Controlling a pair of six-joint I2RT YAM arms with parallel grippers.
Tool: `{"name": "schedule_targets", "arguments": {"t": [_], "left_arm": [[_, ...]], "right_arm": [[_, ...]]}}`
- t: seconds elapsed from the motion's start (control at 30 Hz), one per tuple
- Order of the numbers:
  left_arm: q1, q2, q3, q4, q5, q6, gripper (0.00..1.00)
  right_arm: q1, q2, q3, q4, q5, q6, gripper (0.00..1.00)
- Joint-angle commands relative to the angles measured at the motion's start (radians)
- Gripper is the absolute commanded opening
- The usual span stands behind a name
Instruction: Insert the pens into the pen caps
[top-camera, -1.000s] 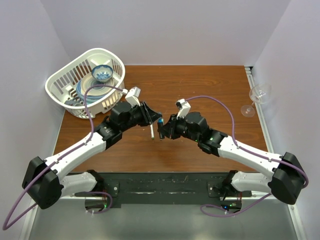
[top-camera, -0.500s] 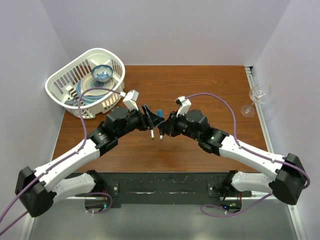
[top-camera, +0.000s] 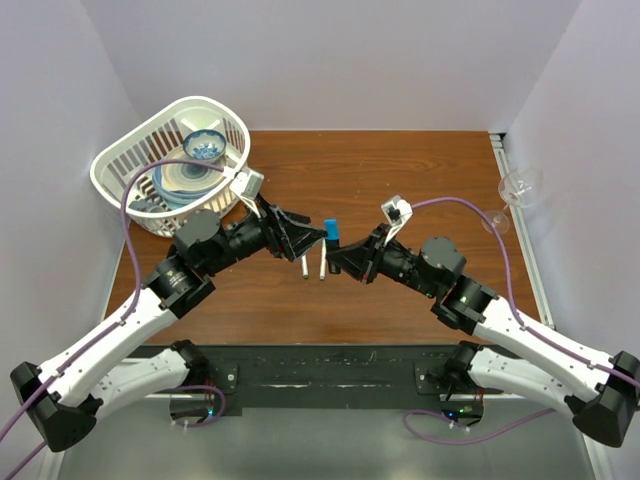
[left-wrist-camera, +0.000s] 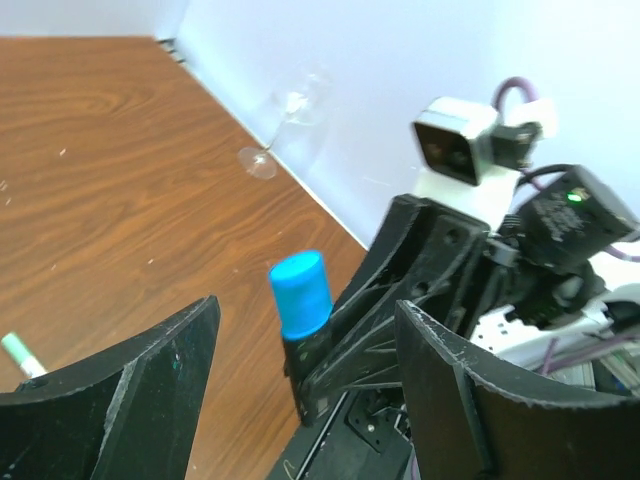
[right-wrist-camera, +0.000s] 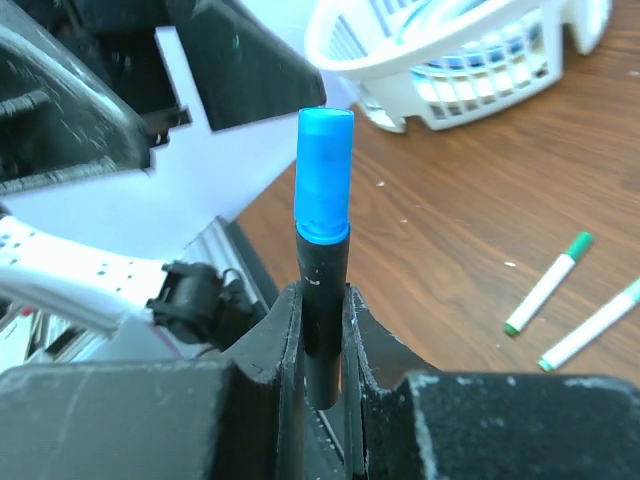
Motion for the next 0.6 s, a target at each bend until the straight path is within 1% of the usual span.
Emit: {"name": "schedule_targets", "arguments": {"t": [0.0,0.27,0.37,0.57], "left_arm": [[0.002,-0.023,0.035,0.088,0.125,0.061,0.74],[0.001,0.003,0.027,0.110,0.197,0.043,0.68],[0.002,0.010,0.026,0.114,0.205,0.043,0.68],[0.002,0.027,0.023,0.137,0.214,0.034,0.67]], "right_arm": [[0.000,-0.013,-0.020,0.110,-0.112,0.018,0.00],[0.002,-0.019,-0.058,0.210,-0.174,0.086,0.00],[0.002,-0.026,-0.075,0.250,-0.189,0.101,0.00],[0.002,-0.033,-0.080,0.268,-0.206,0.114,0.00]]}}
